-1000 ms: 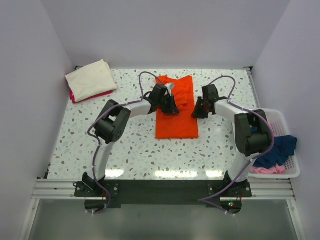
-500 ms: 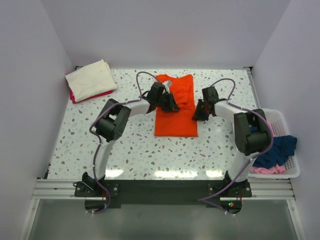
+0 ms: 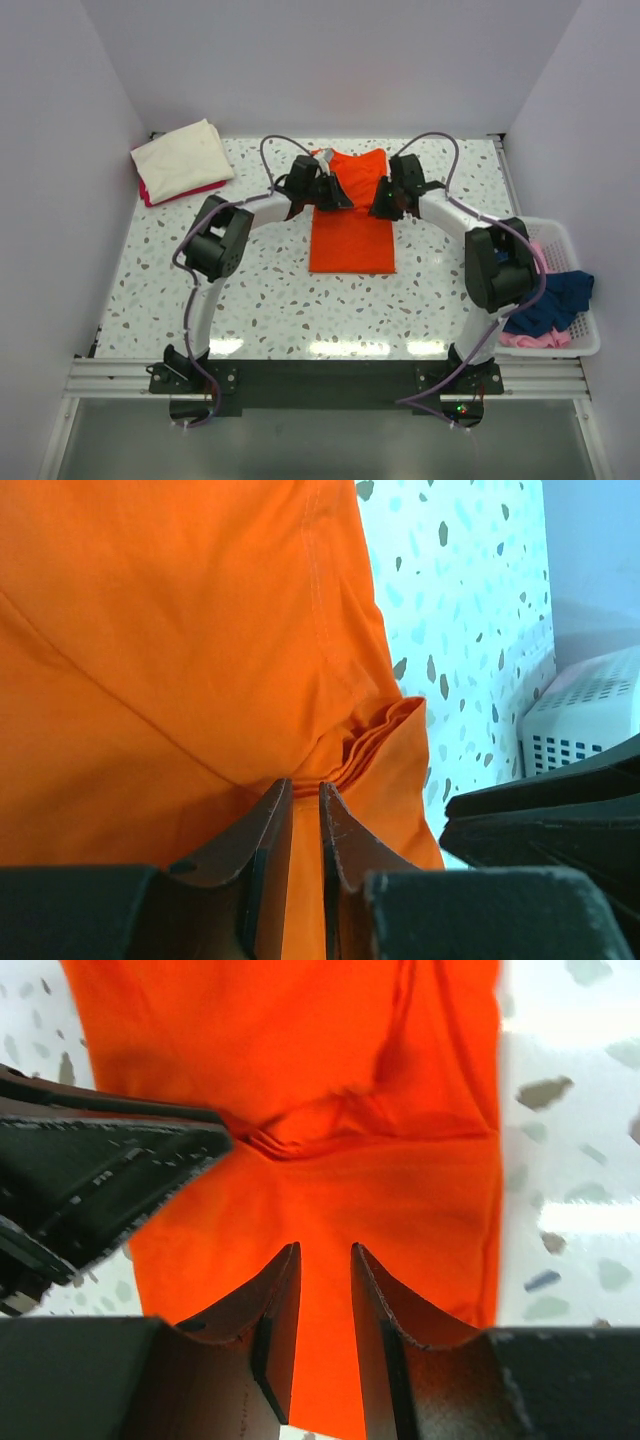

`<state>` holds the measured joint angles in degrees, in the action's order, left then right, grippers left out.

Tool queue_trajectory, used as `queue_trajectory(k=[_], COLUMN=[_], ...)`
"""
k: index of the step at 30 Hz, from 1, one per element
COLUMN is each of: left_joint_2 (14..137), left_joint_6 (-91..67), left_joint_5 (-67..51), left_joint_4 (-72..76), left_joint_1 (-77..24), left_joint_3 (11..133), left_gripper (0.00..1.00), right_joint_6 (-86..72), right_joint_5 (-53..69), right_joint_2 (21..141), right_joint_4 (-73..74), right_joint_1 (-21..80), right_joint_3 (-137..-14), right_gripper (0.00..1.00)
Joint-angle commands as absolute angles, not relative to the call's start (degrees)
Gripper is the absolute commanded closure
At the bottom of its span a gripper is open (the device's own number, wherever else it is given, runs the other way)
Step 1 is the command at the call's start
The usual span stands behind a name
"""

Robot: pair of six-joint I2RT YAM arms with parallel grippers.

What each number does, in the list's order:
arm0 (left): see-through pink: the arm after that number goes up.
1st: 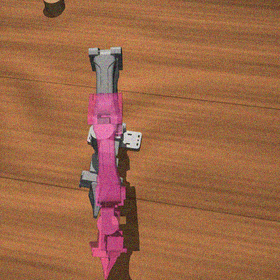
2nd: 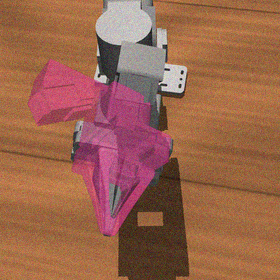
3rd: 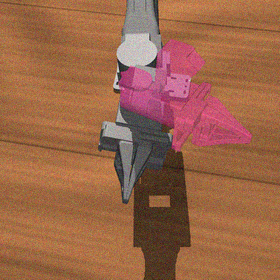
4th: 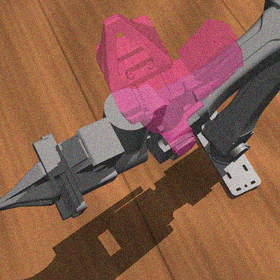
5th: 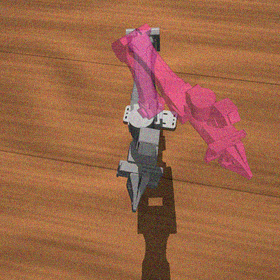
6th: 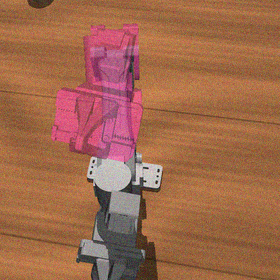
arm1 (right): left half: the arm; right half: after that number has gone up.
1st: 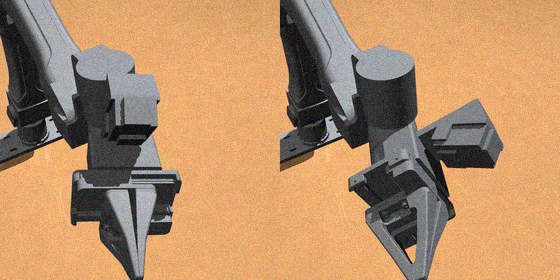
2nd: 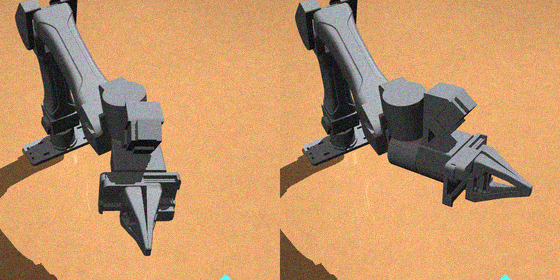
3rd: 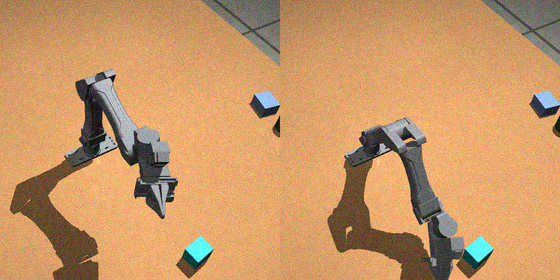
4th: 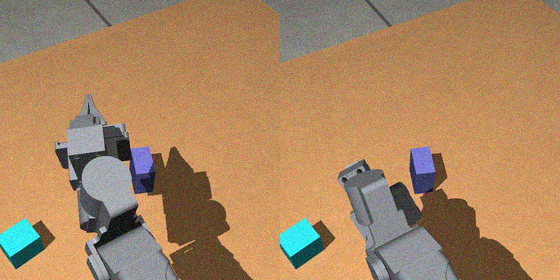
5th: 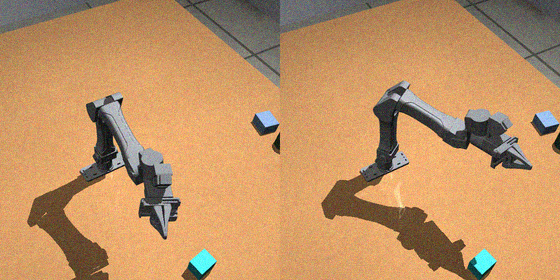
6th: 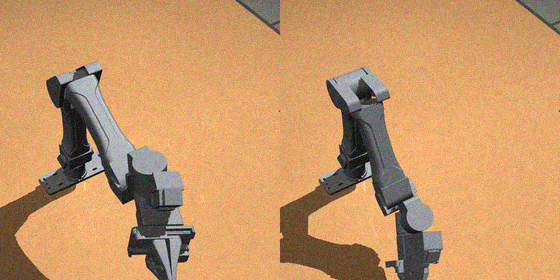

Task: Fold and stack the t-shirts
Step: Fold the tshirt

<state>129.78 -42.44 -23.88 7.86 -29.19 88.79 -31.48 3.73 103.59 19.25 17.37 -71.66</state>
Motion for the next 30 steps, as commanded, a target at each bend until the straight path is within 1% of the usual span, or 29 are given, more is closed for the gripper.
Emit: queue_trajectory(k=[1,11,16,17,20,24,27,30], left_joint_2=[131.4,132.9,132.4,131.4,128.3,123.1,117.6,112.4], left_joint_6=[-41.7,-40.7,-41.0,-41.5,-42.4,-43.2,-43.8,-44.2], left_joint_5=[-23.9,-21.4,-19.9,-19.7,-18.8,-17.7,-17.1,-16.9], left_joint_4=[7.6,7.3,8.7,9.0,11.2,13.1,15.6,16.7], left_joint_1=[-28.8,-28.2,-28.3,-28.3,-28.4,-28.9,-29.8,-30.9], left_joint_3=[91.8,88.6,85.1,82.9,76.9,69.0,59.3,54.1], left_gripper=[0.79,0.79,0.79,0.79,0.79,0.79,0.79,0.79], right_joint_6=[-30.3,-30.2,-30.7,-30.9,-31.8,-33.5,-35.4,-37.8], right_joint_5=[1.2,-2.0,-3.4,-3.8,-4.2,-3.1,-2.3,-1.1], right_joint_2=[108.1,116.6,116.5,116.2,114.5,110.2,102.6,96.7], right_joint_4=[18.5,16.5,16.8,17.1,17.2,16.4,15.2,13.8], right_joint_1=[17.8,17.9,19.0,19.5,20.4,20.7,22.3,24.8], right_joint_3=[-76.2,-77.7,-74.8,-74.4,-71.1,-63.4,-56.1,-49.3], right_gripper=[0.69,0.69,0.68,0.68,0.68,0.68,0.68,0.68])
